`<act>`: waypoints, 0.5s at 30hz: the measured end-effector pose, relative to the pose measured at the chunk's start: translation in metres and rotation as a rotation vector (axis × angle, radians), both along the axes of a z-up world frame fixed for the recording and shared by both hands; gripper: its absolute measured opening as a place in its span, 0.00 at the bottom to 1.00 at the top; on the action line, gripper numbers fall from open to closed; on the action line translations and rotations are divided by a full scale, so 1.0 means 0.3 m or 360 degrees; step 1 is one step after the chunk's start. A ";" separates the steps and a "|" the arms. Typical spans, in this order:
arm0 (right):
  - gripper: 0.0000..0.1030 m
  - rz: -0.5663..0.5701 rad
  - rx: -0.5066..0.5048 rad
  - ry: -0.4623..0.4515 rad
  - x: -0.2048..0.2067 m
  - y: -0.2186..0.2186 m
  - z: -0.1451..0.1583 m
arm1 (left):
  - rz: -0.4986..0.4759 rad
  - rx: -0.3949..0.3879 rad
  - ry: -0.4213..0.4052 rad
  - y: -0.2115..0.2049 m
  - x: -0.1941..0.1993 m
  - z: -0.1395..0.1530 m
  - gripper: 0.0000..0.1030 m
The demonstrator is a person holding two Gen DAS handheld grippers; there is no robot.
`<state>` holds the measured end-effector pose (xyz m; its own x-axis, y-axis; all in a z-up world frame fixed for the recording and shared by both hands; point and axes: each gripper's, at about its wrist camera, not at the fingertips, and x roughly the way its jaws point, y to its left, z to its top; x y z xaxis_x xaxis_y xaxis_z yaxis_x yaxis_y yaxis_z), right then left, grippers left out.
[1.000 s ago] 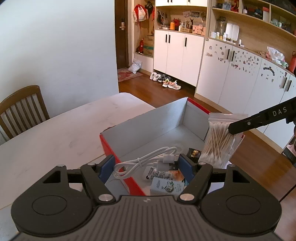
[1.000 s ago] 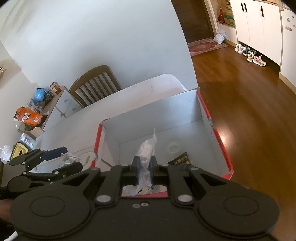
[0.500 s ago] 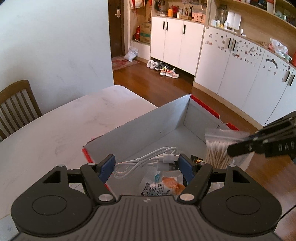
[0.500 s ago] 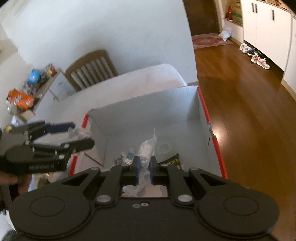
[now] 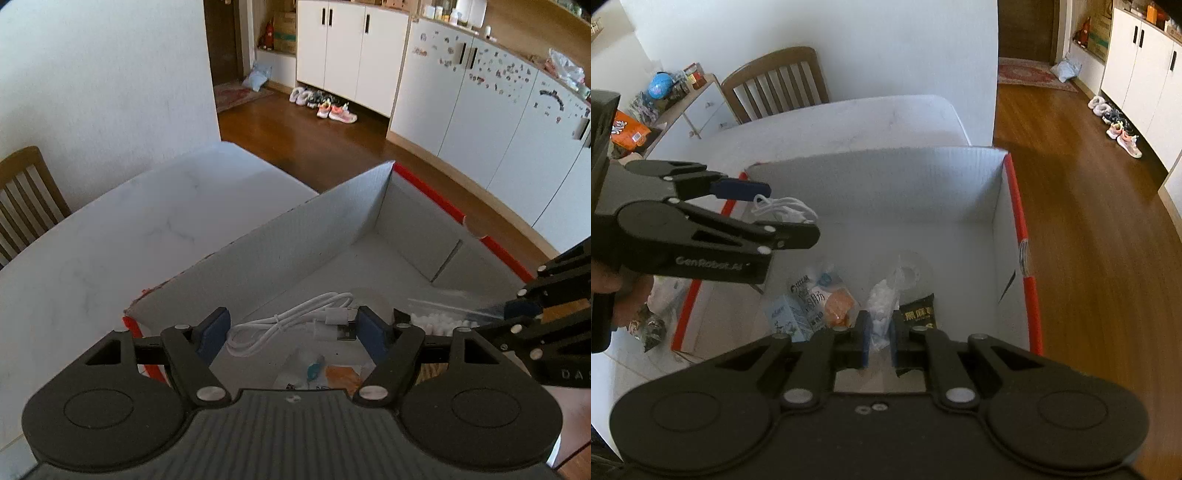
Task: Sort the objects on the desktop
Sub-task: 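Lower the cable and swab bag into the box and open both tools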
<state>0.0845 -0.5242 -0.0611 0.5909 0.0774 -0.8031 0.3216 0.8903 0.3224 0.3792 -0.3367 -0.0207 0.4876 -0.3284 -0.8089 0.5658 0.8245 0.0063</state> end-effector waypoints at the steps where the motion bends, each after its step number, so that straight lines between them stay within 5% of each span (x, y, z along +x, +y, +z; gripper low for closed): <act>1: 0.09 0.0006 0.0001 0.0007 0.003 0.002 -0.005 | 0.0000 0.0010 0.0002 -0.006 0.006 -0.007 0.72; 15: 0.09 0.0092 0.0016 0.0085 0.058 0.003 -0.056 | 0.0015 0.0133 0.0072 -0.046 0.079 -0.092 0.72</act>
